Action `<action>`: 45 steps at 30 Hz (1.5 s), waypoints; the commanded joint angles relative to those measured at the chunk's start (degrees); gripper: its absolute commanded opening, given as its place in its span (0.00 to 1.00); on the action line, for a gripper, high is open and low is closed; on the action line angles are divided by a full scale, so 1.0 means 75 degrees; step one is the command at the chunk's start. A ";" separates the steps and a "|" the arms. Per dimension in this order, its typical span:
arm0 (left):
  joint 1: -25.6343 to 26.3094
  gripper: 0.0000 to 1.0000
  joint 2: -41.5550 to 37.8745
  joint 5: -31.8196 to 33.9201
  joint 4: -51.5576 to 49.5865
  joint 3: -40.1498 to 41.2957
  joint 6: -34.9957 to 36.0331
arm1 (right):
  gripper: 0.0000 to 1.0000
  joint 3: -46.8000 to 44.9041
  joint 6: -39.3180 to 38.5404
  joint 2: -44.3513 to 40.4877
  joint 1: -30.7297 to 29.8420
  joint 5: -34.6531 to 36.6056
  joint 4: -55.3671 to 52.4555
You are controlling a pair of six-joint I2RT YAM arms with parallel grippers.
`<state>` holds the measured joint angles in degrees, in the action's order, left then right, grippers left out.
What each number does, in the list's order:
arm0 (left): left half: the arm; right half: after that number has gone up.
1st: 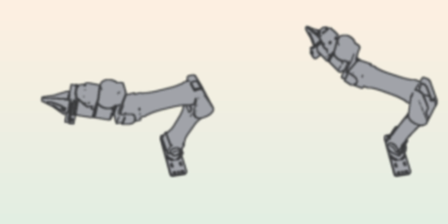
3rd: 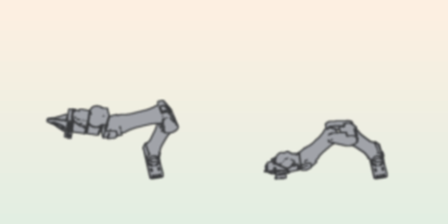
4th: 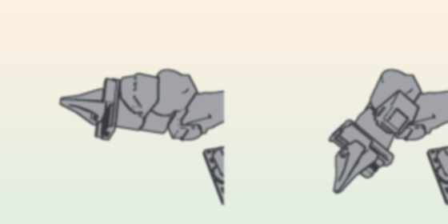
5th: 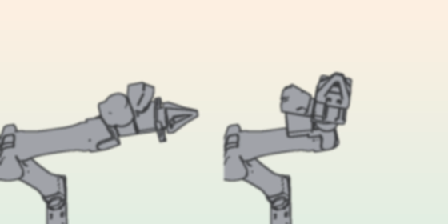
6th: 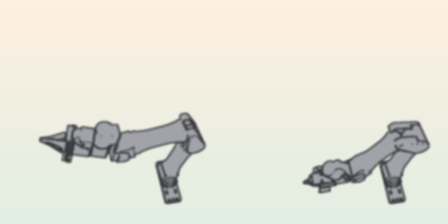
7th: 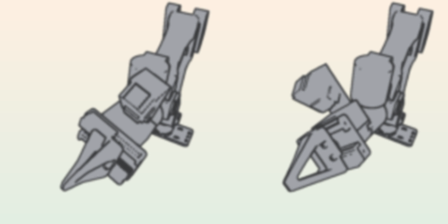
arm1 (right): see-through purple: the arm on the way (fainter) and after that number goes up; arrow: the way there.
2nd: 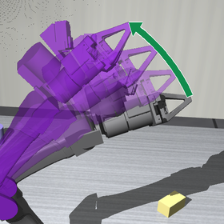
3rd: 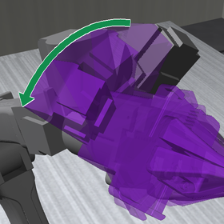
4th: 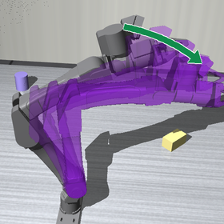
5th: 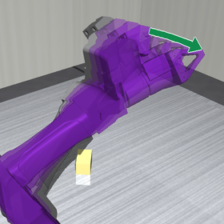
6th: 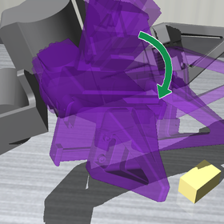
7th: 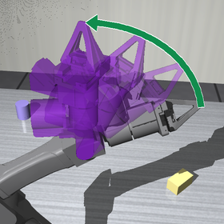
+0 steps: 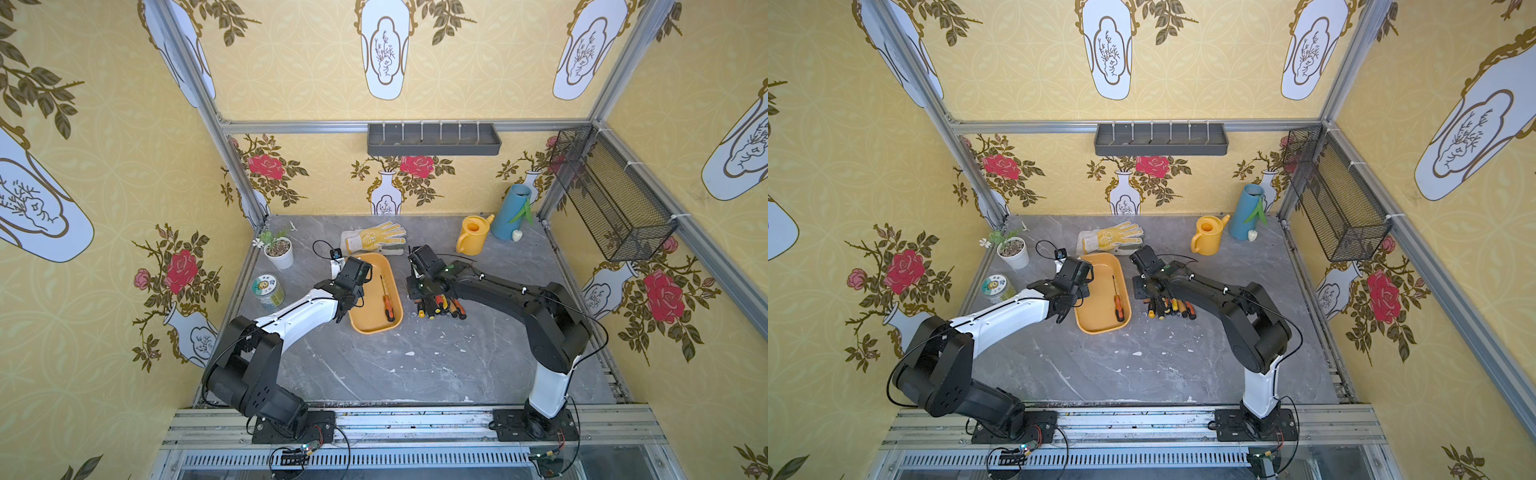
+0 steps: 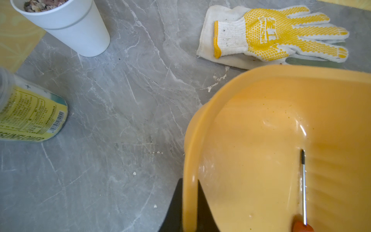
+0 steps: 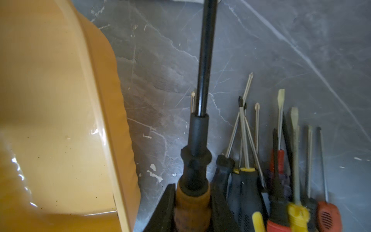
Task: Take out the screwdriver from the storage box
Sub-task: Place the screwdriver at the center of the board.
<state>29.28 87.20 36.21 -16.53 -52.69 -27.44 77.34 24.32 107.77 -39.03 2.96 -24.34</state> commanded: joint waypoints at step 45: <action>-0.0001 0.00 0.0081 -0.0105 0.0175 0.0029 0.0020 | 0.41 0.0886 0.0602 0.0692 -0.0005 0.0227 -0.1040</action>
<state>29.28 87.42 35.73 -16.32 -52.29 -27.42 84.20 29.30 114.19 -38.87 3.25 -32.12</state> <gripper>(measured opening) 0.097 0.410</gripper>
